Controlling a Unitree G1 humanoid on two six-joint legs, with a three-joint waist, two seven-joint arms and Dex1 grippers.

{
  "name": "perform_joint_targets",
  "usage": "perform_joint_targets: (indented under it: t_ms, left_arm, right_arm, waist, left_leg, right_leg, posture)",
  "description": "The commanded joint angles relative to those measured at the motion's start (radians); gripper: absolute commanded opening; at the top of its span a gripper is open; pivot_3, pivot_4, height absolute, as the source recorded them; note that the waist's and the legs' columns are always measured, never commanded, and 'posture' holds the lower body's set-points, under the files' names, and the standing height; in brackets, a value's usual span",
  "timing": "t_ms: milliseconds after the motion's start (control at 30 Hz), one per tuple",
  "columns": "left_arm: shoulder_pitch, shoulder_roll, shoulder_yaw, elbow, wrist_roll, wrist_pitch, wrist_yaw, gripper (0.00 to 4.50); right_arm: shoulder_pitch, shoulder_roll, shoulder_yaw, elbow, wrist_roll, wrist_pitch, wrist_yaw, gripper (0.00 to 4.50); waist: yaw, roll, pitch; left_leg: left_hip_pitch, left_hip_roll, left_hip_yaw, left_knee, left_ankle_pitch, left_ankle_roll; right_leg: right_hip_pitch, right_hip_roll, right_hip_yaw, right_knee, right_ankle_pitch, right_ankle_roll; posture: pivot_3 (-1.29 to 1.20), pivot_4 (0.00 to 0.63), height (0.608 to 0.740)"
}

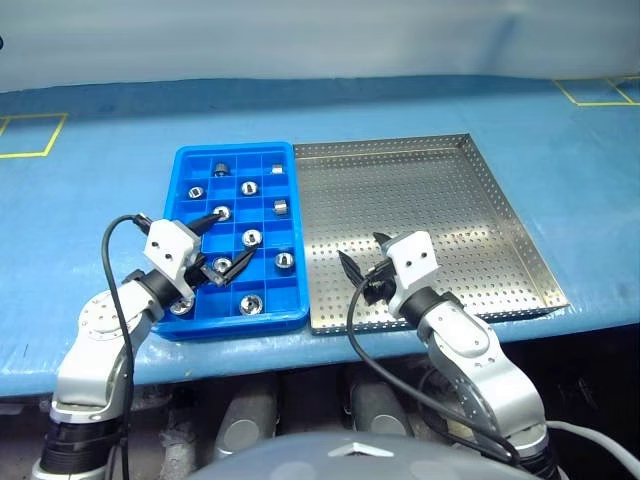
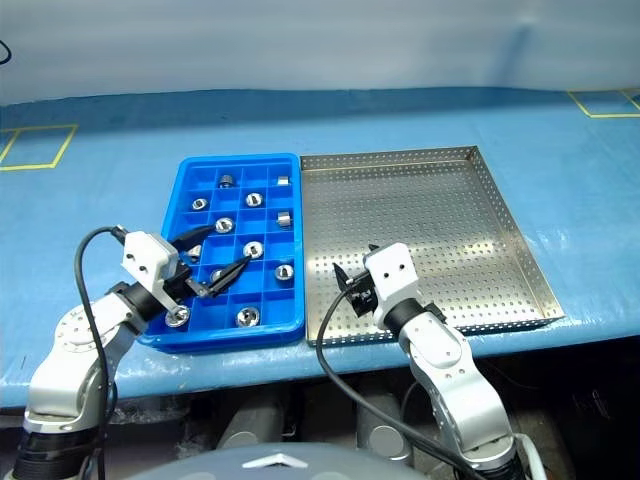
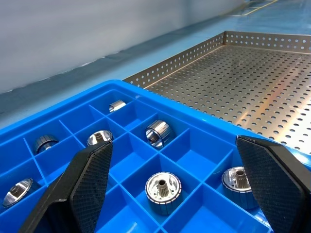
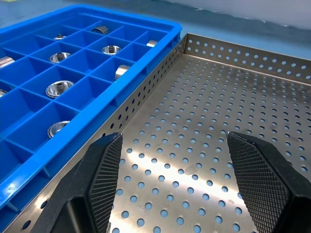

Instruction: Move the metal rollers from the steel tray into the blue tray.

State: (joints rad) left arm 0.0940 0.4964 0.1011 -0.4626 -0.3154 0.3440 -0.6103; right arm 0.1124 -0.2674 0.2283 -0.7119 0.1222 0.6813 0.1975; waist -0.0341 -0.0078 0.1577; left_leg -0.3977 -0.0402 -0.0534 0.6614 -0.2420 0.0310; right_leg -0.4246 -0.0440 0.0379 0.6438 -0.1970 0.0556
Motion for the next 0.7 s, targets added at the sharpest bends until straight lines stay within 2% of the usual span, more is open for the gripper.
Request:
perform_joint_targets:
  t_ms: [33,700]
  left_arm:
    - [-0.001,0.016,-0.016,-0.053,0.006,0.002,0.0,4.44]
    - [-0.043,0.02,-0.081,-0.051,0.025,0.043,0.024,4.44]
  right_arm:
    - [0.0,0.003,0.001,-0.017,-0.007,-0.029,0.001,3.62]
    - [0.014,0.034,-0.018,-0.022,-0.038,-0.023,-0.033,3.62]
  waist:
    - [0.001,0.0,0.0]
    - [0.0,0.0,0.0]
  left_leg:
    - [0.0,0.0,0.0,0.0,0.0,0.0]
    - [0.0,0.0,0.0,0.0,0.0,0.0]
  right_leg:
    - [0.0,0.0,0.0,0.0,0.0,0.0]
    - [0.0,0.0,0.0,0.0,-0.001,0.0]
  posture:
    - [0.0,0.15,0.74]
    - [-0.02,0.15,0.74]
